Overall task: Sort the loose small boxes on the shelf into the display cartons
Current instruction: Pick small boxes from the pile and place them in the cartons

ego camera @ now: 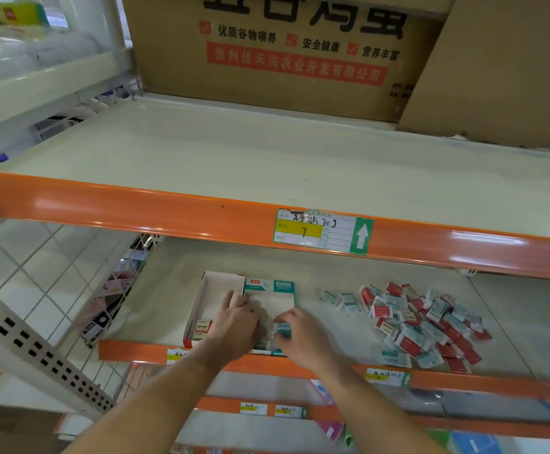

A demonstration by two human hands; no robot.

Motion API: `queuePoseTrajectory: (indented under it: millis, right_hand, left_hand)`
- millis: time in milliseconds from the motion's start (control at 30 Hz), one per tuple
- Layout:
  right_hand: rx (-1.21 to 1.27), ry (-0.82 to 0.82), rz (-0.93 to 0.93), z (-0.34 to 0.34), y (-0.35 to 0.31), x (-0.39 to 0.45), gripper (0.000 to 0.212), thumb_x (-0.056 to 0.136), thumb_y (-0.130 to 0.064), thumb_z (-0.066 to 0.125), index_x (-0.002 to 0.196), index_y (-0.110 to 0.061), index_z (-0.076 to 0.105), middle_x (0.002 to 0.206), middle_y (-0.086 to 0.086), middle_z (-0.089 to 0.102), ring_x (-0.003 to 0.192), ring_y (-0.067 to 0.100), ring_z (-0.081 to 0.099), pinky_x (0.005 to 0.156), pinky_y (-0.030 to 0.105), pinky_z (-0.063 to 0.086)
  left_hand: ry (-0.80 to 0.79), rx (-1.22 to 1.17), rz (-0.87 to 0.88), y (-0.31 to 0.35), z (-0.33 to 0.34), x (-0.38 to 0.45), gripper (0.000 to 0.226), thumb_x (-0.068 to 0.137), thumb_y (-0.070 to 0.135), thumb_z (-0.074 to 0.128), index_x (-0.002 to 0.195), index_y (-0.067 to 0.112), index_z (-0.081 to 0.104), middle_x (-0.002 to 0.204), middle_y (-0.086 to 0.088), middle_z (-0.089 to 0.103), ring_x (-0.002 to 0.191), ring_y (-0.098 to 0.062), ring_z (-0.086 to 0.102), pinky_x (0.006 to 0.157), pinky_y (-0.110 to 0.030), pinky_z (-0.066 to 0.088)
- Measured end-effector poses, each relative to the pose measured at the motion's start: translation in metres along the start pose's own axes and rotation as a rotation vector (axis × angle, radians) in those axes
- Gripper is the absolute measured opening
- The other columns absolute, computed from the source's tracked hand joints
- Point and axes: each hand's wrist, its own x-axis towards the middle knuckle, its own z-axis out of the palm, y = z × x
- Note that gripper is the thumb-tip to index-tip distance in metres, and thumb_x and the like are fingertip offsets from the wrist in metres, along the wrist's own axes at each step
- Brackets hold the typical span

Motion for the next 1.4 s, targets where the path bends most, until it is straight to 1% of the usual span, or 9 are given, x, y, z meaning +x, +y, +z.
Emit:
queuePoseTrajectory:
  millis: [133,267,367,500,700,967,1133,1333,1400]
  right_hand:
    - [0.049,-0.008,0.000,0.007,0.003,-0.006,0.047,0.088,-0.054,0.061,0.124,-0.024,0.058,0.121,-0.014,0.048,0.114,0.006,0.048,0.088,0.017,0.040]
    - [0.079,0.039,-0.011,0.009,0.005,-0.008,0.042,0.086,-0.057,0.064,0.111,-0.024,0.062,0.110,-0.016,0.047,0.105,0.004,0.048,0.080,0.013,0.037]
    - [0.060,0.048,-0.029,0.010,0.007,-0.009,0.038,0.089,-0.053,0.063,0.115,-0.025,0.065,0.113,-0.015,0.051,0.105,0.004,0.049,0.077,0.011,0.034]
    - [0.045,0.098,-0.060,0.010,0.010,-0.011,0.035,0.096,-0.043,0.057,0.127,-0.028,0.061,0.123,-0.015,0.054,0.113,0.004,0.049,0.091,0.013,0.036]
    - [0.135,0.344,0.071,-0.003,0.028,-0.014,0.028,0.097,-0.015,0.056,0.122,-0.022,0.064,0.121,-0.011,0.056,0.111,0.005,0.054,0.089,0.013,0.041]
    - [0.211,0.301,0.271,-0.009,0.066,-0.026,0.029,0.096,-0.013,0.056,0.123,-0.022,0.063,0.122,-0.007,0.058,0.106,0.006,0.059,0.085,0.012,0.040]
    - [0.123,0.306,0.315,-0.014,0.074,-0.035,0.037,0.096,-0.017,0.055,0.133,-0.023,0.056,0.132,-0.006,0.054,0.116,0.009,0.055,0.088,0.015,0.036]
    - [0.042,0.365,0.337,-0.022,0.092,-0.037,0.048,0.084,-0.014,0.059,0.131,-0.019,0.059,0.131,0.000,0.060,0.124,0.021,0.052,0.103,0.031,0.039]
    - [0.084,0.334,0.347,-0.026,0.096,-0.038,0.052,0.088,-0.011,0.058,0.139,-0.018,0.052,0.141,-0.001,0.052,0.131,0.018,0.047,0.106,0.025,0.035]
  left_hand:
    - [0.047,-0.022,0.047,-0.002,-0.001,-0.003,0.021,0.079,0.042,0.070,0.083,0.022,0.073,0.086,0.005,0.071,0.097,-0.025,0.063,0.098,-0.052,0.046]
    - [0.048,-0.054,0.042,-0.001,-0.002,-0.006,0.013,0.072,0.035,0.077,0.078,0.026,0.071,0.083,0.008,0.071,0.092,-0.020,0.065,0.099,-0.051,0.047]
    - [0.026,-0.064,0.028,-0.001,-0.001,-0.004,0.024,0.061,0.031,0.088,0.078,0.026,0.072,0.082,0.009,0.072,0.089,-0.017,0.068,0.097,-0.050,0.049]
    - [0.088,-0.176,-0.032,-0.002,0.002,0.003,0.031,0.073,0.024,0.082,0.101,0.021,0.070,0.102,0.002,0.072,0.102,-0.022,0.066,0.107,-0.044,0.041]
    - [0.072,-0.260,-0.135,0.004,-0.022,0.020,0.059,0.087,0.022,0.068,0.141,0.019,0.045,0.145,-0.001,0.046,0.133,-0.024,0.041,0.115,-0.035,0.026]
    - [0.038,-0.292,-0.064,0.047,-0.016,0.039,0.047,0.088,0.015,0.064,0.133,0.021,0.054,0.136,0.003,0.049,0.129,-0.019,0.041,0.112,-0.033,0.029]
    - [0.096,-0.334,0.023,0.088,-0.005,0.050,0.040,0.065,0.014,0.078,0.104,0.020,0.071,0.097,-0.001,0.064,0.092,-0.025,0.063,0.087,-0.036,0.053]
    - [0.048,-0.263,0.045,0.121,0.000,0.062,0.033,0.084,0.019,0.053,0.114,0.013,0.066,0.118,-0.006,0.058,0.115,-0.028,0.051,0.105,-0.034,0.037]
    - [-0.007,-0.282,0.023,0.126,0.003,0.066,0.039,0.089,0.019,0.051,0.127,0.014,0.057,0.131,-0.005,0.050,0.124,-0.026,0.043,0.109,-0.032,0.032]
